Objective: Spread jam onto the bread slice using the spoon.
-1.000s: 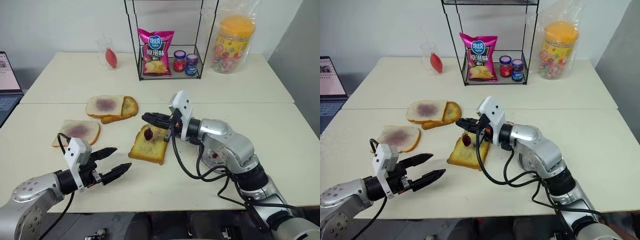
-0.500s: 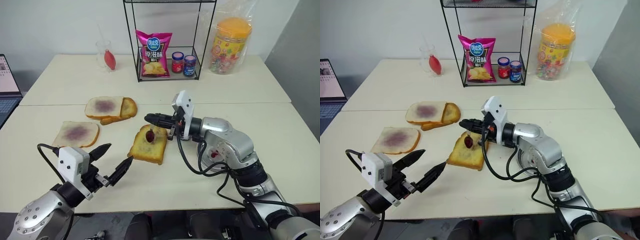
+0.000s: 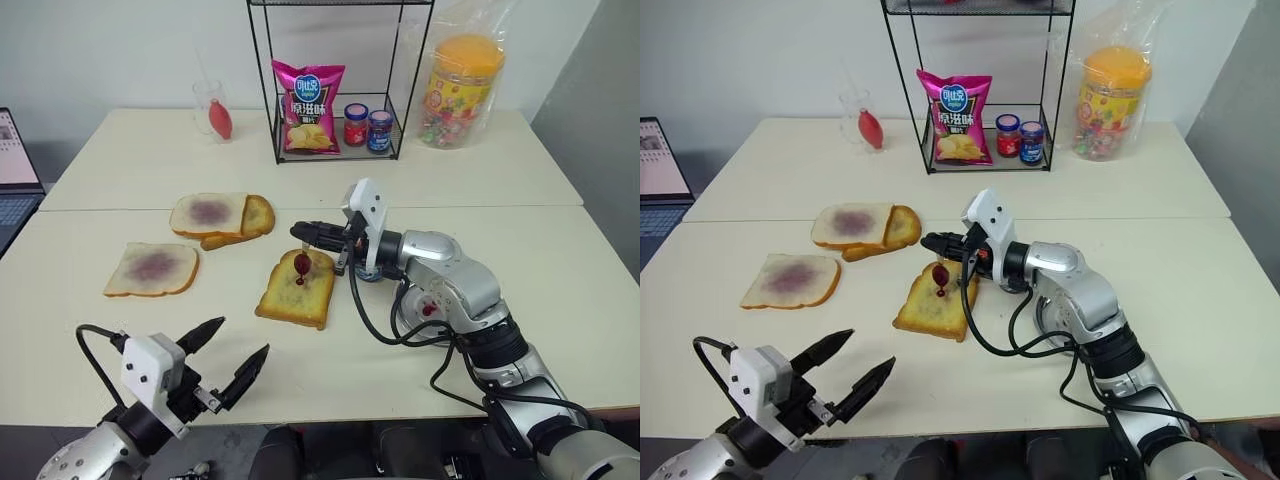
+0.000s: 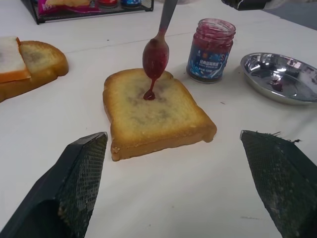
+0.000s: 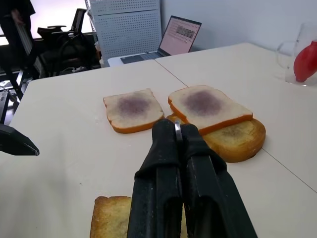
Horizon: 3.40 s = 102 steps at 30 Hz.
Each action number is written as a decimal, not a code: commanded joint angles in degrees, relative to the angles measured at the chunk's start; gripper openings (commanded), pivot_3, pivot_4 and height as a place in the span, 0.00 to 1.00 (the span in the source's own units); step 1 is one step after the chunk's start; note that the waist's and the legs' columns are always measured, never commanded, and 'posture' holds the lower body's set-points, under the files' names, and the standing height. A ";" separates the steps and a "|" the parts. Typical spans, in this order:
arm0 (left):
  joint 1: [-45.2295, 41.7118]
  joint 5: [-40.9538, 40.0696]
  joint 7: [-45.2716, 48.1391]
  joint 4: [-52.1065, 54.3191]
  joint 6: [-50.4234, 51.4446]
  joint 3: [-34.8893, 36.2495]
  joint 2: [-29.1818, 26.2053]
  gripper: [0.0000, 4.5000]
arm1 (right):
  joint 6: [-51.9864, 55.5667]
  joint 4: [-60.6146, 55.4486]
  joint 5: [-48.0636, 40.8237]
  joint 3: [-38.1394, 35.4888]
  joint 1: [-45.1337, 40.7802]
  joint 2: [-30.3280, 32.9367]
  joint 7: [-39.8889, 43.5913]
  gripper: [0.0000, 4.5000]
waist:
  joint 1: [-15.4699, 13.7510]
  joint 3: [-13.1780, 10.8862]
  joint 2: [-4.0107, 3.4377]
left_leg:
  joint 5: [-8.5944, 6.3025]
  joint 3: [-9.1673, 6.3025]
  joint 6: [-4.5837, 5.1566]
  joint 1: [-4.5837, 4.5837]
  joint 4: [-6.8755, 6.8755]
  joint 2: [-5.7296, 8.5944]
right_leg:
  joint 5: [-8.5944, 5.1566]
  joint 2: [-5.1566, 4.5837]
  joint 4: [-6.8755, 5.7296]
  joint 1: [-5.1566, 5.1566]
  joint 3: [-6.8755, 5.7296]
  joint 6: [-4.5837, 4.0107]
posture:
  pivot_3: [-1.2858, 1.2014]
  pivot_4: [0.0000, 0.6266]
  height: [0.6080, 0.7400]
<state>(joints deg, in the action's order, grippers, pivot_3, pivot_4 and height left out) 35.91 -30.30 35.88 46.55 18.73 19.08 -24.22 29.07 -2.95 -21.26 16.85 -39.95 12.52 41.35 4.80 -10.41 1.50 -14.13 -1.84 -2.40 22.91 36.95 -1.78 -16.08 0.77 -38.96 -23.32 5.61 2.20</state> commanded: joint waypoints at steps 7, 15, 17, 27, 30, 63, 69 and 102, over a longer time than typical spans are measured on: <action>-1.17 2.27 -0.27 -1.85 -4.32 -3.49 0.73 1.00 | 15.94 -4.36 -11.05 -7.69 -1.87 -1.49 -1.08 0.01 | 0.02 0.00 0.00 | 0.00 0.00 0.00 -0.01 0.02 0.00 | -0.05 0.01 -0.02 0.00 0.01 0.10 | 0.52 0.24 1.00; -1.83 3.21 -0.74 -3.04 -5.98 -5.25 1.09 1.00 | 23.03 8.63 -13.63 -11.57 -3.45 -7.18 -4.50 0.01 | 0.18 0.00 0.00 | 0.00 0.02 0.01 -0.02 0.00 -0.01 | -0.01 0.02 -0.02 0.00 0.03 0.01 | 0.52 0.24 1.00; -1.76 3.44 -0.87 -3.17 -6.29 -5.62 1.19 1.00 | 22.85 11.11 -13.24 -12.11 -4.06 -8.09 -4.99 0.01 | 0.23 0.00 0.00 | 0.00 0.05 0.01 -0.04 -0.01 -0.01 | -0.01 0.03 -0.02 0.00 0.05 0.03 | 0.52 0.24 1.00; -1.15 4.63 -0.33 -4.73 -8.57 -6.69 1.78 1.00 | 6.49 27.57 -3.15 -10.66 -10.35 -10.73 -4.30 0.01 | 0.40 0.01 0.01 | 0.00 0.11 0.01 -0.10 0.01 -0.03 | 0.00 0.04 -0.03 0.02 0.09 0.11 | 0.52 0.24 1.00; -0.99 4.43 0.37 -5.84 -9.47 -6.18 1.66 1.00 | 3.81 29.23 -1.60 -10.78 -11.50 -10.02 -3.44 0.01 | 0.38 0.00 0.00 | 0.00 0.11 0.01 -0.09 0.01 -0.02 | -0.01 0.04 -0.02 0.01 0.09 0.11 | 0.52 0.24 1.00; -3.32 4.26 0.51 -6.88 -8.63 -7.75 -0.18 1.00 | 18.25 9.37 -5.58 -8.30 -4.49 -8.42 -5.58 0.01 | 0.33 -0.01 -0.02 | -0.02 0.10 0.00 0.02 -0.08 -0.04 | -0.07 0.04 -0.01 -0.11 0.07 0.08 | 0.52 0.24 1.00; -3.54 4.11 0.13 -6.14 -7.82 -7.74 -0.46 1.00 | 11.05 16.11 -1.09 -7.46 -6.18 -9.11 -6.01 0.01 | 0.31 -0.01 -0.02 | -0.02 0.12 0.00 0.02 -0.08 -0.03 | -0.07 0.03 0.00 -0.11 0.09 0.08 | 0.52 0.24 1.00; -4.24 3.86 -0.38 -5.09 -5.81 -7.97 -1.34 1.00 | 24.84 -0.44 -7.23 -4.97 -5.04 -3.52 -1.61 0.01 | 0.21 -0.04 -0.04 | -0.02 0.08 -0.01 0.05 -0.11 -0.04 | -0.09 0.03 0.01 -0.13 0.06 0.06 | 0.52 0.24 1.00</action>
<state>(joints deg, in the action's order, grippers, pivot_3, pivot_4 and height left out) 31.28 -25.96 35.55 39.03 13.39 11.00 -25.08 53.91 -0.04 -28.25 10.24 -45.42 8.53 38.65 5.01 -10.45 1.46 -14.15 -1.74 -2.41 22.96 36.85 -1.82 -16.17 0.80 -38.95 -23.46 5.68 2.26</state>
